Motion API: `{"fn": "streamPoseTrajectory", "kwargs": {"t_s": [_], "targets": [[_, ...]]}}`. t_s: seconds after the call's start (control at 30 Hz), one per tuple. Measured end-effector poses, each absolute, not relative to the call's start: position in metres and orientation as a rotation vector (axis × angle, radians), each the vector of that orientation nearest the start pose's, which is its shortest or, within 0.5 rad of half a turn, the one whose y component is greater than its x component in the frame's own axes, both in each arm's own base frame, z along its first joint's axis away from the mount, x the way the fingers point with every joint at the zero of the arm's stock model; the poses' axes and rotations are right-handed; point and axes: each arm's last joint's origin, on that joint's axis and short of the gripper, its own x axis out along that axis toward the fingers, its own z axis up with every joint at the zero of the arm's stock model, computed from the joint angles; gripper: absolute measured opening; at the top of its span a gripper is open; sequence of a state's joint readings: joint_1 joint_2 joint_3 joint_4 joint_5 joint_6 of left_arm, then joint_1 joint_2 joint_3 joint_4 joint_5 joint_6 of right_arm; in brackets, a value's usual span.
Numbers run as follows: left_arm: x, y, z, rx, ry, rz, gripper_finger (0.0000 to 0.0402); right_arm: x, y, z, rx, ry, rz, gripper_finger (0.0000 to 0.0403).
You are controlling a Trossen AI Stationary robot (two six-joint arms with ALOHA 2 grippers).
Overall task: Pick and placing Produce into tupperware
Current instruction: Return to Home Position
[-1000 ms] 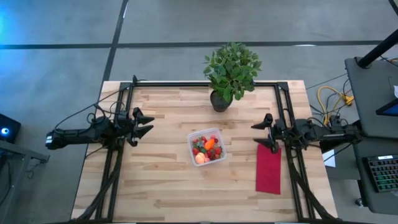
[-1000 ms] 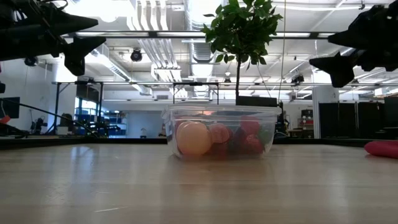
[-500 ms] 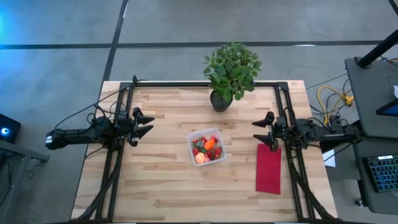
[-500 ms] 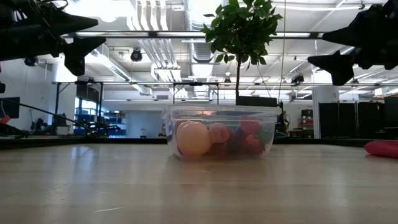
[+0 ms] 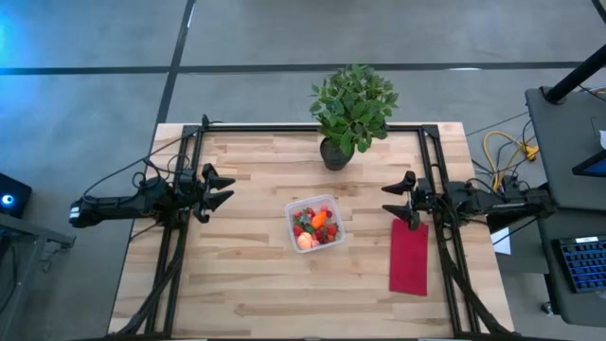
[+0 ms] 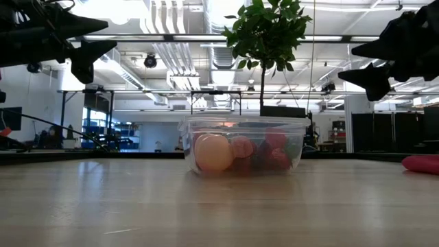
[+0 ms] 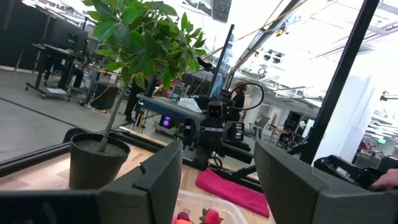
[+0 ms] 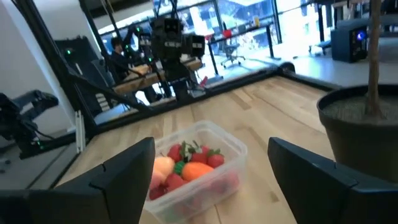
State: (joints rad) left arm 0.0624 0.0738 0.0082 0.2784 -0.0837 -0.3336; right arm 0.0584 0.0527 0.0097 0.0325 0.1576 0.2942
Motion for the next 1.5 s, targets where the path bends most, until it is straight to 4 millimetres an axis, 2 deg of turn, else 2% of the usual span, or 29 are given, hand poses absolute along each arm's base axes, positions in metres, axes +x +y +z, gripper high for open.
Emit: {"fn": "streamPoseTrajectory", "kwargs": {"t_s": [0.4,0.73,1.5], "targets": [[0.0992,0.0086,0.1872,-0.334,-0.236,0.108,0.0187,0.0965,0.0010,0.1736,0.256,-0.092,-0.091,0.0307],[0.0992,0.0086,0.1872,-0.334,-0.236,0.109,0.0187,0.0986,0.0012,0.1676,0.233,-0.023,-0.098,0.0310],[0.0992,0.0086,0.1872,-0.334,-0.236,0.109,0.0187,0.0990,0.0012,0.1671,0.235,-0.018,-0.098,0.0307]]}}
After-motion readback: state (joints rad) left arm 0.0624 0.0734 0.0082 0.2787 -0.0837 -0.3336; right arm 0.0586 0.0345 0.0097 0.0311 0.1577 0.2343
